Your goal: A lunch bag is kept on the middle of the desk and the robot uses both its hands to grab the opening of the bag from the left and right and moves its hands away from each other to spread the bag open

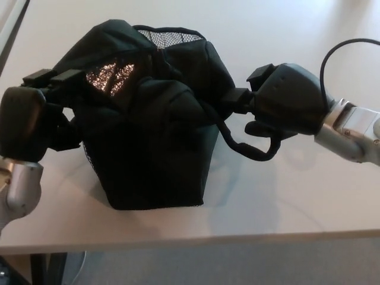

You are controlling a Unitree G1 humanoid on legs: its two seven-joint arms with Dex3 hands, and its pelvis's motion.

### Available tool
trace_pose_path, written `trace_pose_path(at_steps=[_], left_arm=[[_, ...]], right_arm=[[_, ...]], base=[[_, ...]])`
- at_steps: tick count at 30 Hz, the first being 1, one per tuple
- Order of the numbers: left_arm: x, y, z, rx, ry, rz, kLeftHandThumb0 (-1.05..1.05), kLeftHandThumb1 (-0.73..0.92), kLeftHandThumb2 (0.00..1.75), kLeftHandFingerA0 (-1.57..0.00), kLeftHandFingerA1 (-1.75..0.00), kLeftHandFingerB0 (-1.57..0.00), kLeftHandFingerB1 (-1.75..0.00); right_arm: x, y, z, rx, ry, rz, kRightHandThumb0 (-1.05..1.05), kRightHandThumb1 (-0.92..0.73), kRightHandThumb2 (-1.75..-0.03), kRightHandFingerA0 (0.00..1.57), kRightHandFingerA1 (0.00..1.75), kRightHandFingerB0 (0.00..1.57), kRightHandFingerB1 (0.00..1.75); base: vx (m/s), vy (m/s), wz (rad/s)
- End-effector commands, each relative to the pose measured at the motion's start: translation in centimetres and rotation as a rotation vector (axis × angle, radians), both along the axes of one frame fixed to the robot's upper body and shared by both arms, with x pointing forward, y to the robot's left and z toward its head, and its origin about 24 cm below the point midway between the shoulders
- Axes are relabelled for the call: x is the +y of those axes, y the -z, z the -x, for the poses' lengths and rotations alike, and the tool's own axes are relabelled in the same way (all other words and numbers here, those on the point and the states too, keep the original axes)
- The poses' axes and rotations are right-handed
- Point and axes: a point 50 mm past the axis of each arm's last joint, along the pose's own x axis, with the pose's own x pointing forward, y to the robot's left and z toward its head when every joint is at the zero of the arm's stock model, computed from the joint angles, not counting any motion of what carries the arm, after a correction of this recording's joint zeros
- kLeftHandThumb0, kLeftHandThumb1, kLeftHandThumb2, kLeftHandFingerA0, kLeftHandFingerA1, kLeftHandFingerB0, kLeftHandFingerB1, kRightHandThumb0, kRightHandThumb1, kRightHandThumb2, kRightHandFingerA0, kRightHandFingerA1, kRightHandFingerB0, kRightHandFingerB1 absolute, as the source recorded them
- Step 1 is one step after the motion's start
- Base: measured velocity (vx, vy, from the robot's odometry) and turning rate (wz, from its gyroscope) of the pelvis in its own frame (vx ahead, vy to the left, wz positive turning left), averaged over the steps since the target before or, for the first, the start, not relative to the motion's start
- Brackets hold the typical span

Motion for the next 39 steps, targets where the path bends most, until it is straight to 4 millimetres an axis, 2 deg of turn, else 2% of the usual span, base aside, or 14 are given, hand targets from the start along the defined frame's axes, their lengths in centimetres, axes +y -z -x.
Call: trace_pose_path(at_steps=[1,13,14,21,23,30,31,32,33,35,36,37,38,39], left_arm=[[2.5,2.6,0.8,0.230,-0.105,0.241,-0.21,0.49,1.06,-0.97,-1.50,-0.92,-1.14],[2.7,3.0,0.9,0.273,-0.095,0.265,-0.19,0.48,1.09,-0.95,-1.51,-0.91,-1.16],[2.7,2.9,0.9,0.271,-0.094,0.265,-0.20,0.49,1.07,-0.96,-1.51,-0.91,-1.16],[2.2,2.3,0.7,0.262,-0.047,0.269,-0.22,0.53,1.03,-0.93,-1.50,-0.91,-1.13],[1.4,1.6,0.6,0.219,0.023,0.250,-0.20,0.50,1.03,-0.93,-1.43,-0.93,-0.98],[-0.2,0.2,0.7,0.138,0.170,0.180,-0.14,0.57,0.87,-0.85,-1.40,-0.90,-0.82],[-0.6,-0.3,0.9,0.110,0.217,0.150,-0.12,0.61,0.75,-0.84,-1.32,-0.89,-0.75],[-0.8,-0.5,0.9,0.099,0.238,0.137,-0.12,0.61,0.75,-0.84,-1.32,-0.89,-0.75],[-1.4,-1.1,1.1,0.056,0.293,0.116,-0.13,0.63,0.63,-0.85,-1.14,-0.89,-0.68],[-2.1,-1.9,1.5,0.002,0.356,0.089,-0.14,0.63,0.59,-0.82,-1.12,-0.86,-0.62],[-2.5,-2.1,1.6,-0.031,0.376,0.095,-0.10,0.59,0.60,-0.85,-0.88,-0.83,-0.58],[-3.1,-2.5,2.0,-0.080,0.407,0.105,-0.10,0.59,0.60,-0.85,-0.88,-0.83,-0.58],[-3.4,-2.8,2.2,-0.125,0.419,0.110,-0.07,0.57,0.60,-0.79,-0.82,-0.83,-0.56],[-4.0,-3.2,2.6,-0.182,0.438,0.120,-0.08,0.53,0.63,-0.56,-0.84,-0.77,-0.58]], right_arm=[[-1.7,3.2,1.0,0.040,0.048,0.002,-0.37,-0.66,-0.60,0.80,1.14,0.75,0.77],[-1.9,3.7,1.2,0.036,0.052,-0.008,-0.36,-0.66,-0.60,0.81,1.13,0.77,0.78],[-1.9,3.5,1.1,0.038,0.054,-0.011,-0.35,-0.64,-0.59,0.83,1.08,0.78,0.70],[-1.9,2.8,0.9,0.014,0.050,-0.039,-0.33,-0.61,-0.58,0.83,1.11,0.80,0.70],[-1.8,2.2,0.6,-0.008,0.056,-0.062,-0.33,-0.61,-0.58,0.83,1.13,0.80,0.73],[-1.5,0.9,0.4,-0.066,0.034,-0.129,-0.30,-0.55,-0.57,0.84,1.24,0.78,0.81],[-1.4,0.7,0.4,-0.073,0.026,-0.146,-0.26,-0.56,-0.56,0.79,1.31,0.74,0.89],[-1.3,0.6,0.4,-0.076,0.022,-0.154,-0.26,-0.56,-0.56,0.79,1.31,0.74,0.89],[-1.3,0.0,0.3,-0.092,0.019,-0.170,-0.26,-0.56,-0.58,0.78,1.32,0.74,0.92],[-1.2,-0.8,0.2,-0.117,0.017,-0.214,-0.26,-0.56,-0.58,0.77,1.34,0.71,1.00],[-1.1,-1.3,0.1,-0.123,0.019,-0.251,-0.25,-0.59,-0.59,0.78,1.31,0.69,1.04],[-1.1,-2.0,0.0,-0.131,0.020,-0.307,-0.25,-0.59,-0.59,0.78,1.31,0.69,1.04],[-1.1,-2.4,-0.1,-0.144,0.022,-0.332,-0.24,-0.57,-0.58,0.79,1.31,0.71,1.00],[-1.2,-3.0,-0.1,-0.152,0.026,-0.379,-0.21,-0.58,-0.58,0.77,1.30,0.73,0.94]], base=[[0.00,0.000,0.00],[0.00,0.000,0.00],[0.00,0.000,0.00],[0.00,0.000,0.00],[0.00,0.000,0.00],[0.00,0.000,0.00],[0.00,0.000,0.00],[0.00,0.000,0.00],[0.00,0.000,0.00],[0.00,0.000,0.00],[0.00,0.000,0.00],[0.00,0.000,0.00],[0.00,0.000,0.00],[0.00,0.000,0.00]])
